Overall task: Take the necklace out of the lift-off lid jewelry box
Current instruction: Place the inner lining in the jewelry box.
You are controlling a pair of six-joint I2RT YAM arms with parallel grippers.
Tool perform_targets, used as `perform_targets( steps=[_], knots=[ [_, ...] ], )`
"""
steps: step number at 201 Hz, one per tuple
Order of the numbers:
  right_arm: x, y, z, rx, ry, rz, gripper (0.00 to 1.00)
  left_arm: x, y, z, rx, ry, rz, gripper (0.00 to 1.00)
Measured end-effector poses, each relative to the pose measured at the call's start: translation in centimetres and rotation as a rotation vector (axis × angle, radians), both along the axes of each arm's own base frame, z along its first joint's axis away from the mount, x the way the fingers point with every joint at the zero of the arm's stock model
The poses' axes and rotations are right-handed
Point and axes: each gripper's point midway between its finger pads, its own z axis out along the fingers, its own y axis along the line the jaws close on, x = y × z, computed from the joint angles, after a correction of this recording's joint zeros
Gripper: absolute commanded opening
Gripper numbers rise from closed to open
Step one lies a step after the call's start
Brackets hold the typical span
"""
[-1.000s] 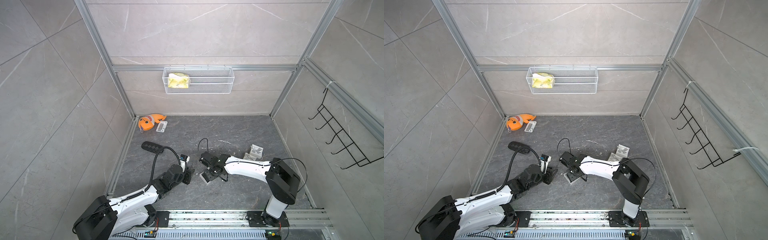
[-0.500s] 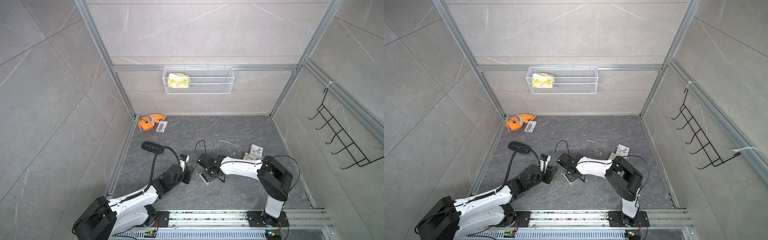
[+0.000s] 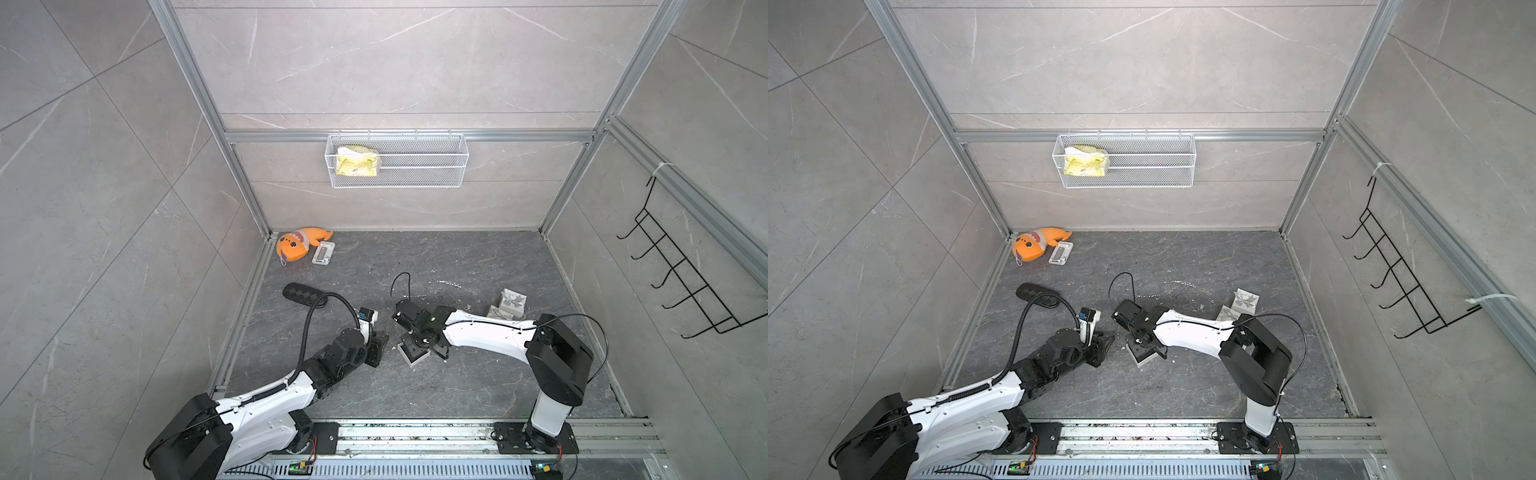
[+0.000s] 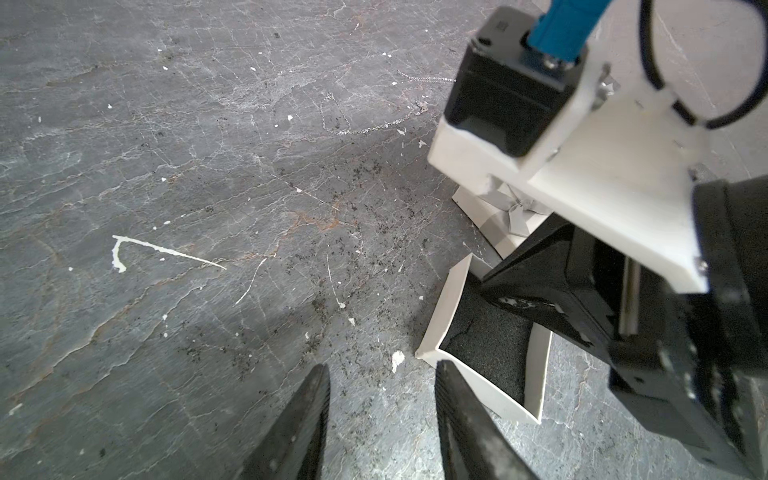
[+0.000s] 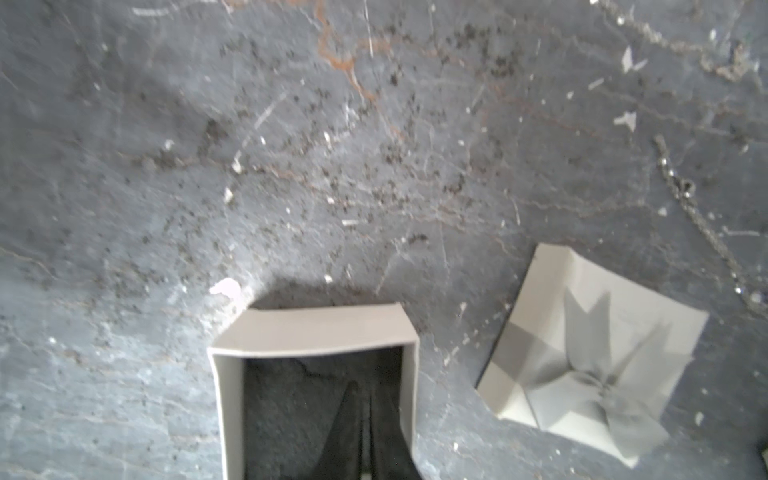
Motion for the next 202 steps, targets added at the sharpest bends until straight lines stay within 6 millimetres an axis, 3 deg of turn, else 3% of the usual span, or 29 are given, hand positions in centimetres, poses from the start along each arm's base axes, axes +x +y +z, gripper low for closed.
perform_targets(
  steps=[46,78,103,114,131,147,177,202],
  knots=[
    [0.3,0.4,-2.2,-0.035,0.021,0.009,0.09,0.0,0.2,0.4,-0.006,-0.014,0.009,0.45],
    [0.3,0.4,-2.4,-0.037,0.022,0.009,0.1,0.2,0.4,0.5,-0.001,-0.021,0.021,0.45],
    [0.3,0.4,-2.3,-0.035,0.021,0.017,0.18,0.2,0.4,0.4,0.0,-0.022,0.02,0.45],
    [0.3,0.5,-2.1,-0.026,0.022,0.027,0.27,0.2,0.4,0.4,0.003,-0.022,0.019,0.45],
    [0.2,0.4,-0.8,0.017,0.024,0.035,0.51,0.2,0.4,0.3,0.009,-0.022,0.017,0.46],
    [0.7,0.2,1.6,0.078,0.005,0.041,0.62,0.2,0.4,0.2,0.013,-0.022,0.015,0.48],
    [2.4,-1.0,6.1,0.175,-0.06,0.005,0.7,0.2,0.4,-0.3,0.028,-0.012,0.012,0.51],
    [4.0,-2.9,6.8,0.173,-0.079,-0.047,0.74,0.2,0.4,-0.9,0.041,0.0,0.011,0.52]
  ],
)
